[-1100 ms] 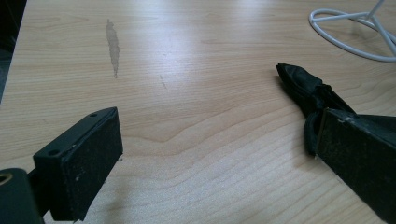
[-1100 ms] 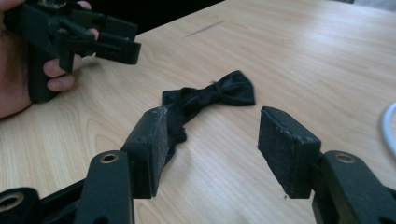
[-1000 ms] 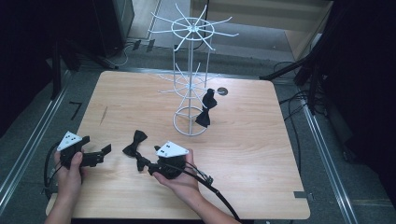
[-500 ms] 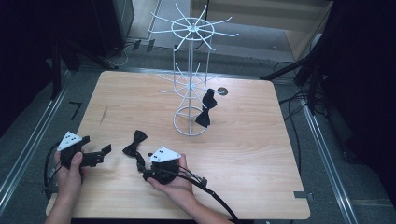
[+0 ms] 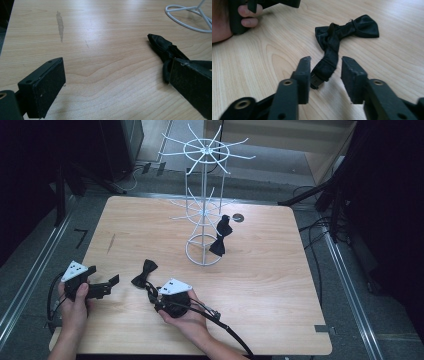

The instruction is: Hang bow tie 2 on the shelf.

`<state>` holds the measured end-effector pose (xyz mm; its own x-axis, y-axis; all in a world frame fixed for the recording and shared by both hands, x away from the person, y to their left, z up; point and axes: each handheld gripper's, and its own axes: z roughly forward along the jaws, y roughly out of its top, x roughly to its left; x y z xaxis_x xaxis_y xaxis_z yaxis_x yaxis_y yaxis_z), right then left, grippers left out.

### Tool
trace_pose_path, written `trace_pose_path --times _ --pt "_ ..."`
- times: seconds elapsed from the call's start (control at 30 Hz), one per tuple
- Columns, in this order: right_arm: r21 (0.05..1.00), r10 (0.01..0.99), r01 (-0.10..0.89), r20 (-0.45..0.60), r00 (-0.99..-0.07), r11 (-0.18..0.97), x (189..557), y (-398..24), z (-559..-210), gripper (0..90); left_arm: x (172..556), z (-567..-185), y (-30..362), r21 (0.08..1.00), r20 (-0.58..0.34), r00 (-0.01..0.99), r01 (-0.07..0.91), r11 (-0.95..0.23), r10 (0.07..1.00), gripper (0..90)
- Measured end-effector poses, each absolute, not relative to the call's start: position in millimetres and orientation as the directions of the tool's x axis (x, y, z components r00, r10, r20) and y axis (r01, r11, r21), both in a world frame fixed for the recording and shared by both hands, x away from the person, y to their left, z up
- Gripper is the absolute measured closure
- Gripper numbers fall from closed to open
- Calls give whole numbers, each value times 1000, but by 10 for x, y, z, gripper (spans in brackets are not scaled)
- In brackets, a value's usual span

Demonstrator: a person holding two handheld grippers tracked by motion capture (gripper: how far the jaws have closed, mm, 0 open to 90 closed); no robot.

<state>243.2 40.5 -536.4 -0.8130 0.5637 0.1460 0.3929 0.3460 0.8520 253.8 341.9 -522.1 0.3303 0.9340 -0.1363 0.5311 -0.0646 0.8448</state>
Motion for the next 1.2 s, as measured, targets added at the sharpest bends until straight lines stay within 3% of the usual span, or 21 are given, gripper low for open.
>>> trace_pose_path --times 0.4,0.7,1.2 --pt "834 575 407 137 -806 372 2515 377 -5372 783 2537 -5221 3418 846 -134 331 529 -66 934 14" --pt "841 596 346 35 -802 416 2483 376 -5363 800 2538 -5221 3419 845 -137 331 531 -64 934 14" --pt "880 616 275 -24 -788 386 2515 170 -5159 804 2540 -5221 3419 844 -138 330 532 -64 934 14"
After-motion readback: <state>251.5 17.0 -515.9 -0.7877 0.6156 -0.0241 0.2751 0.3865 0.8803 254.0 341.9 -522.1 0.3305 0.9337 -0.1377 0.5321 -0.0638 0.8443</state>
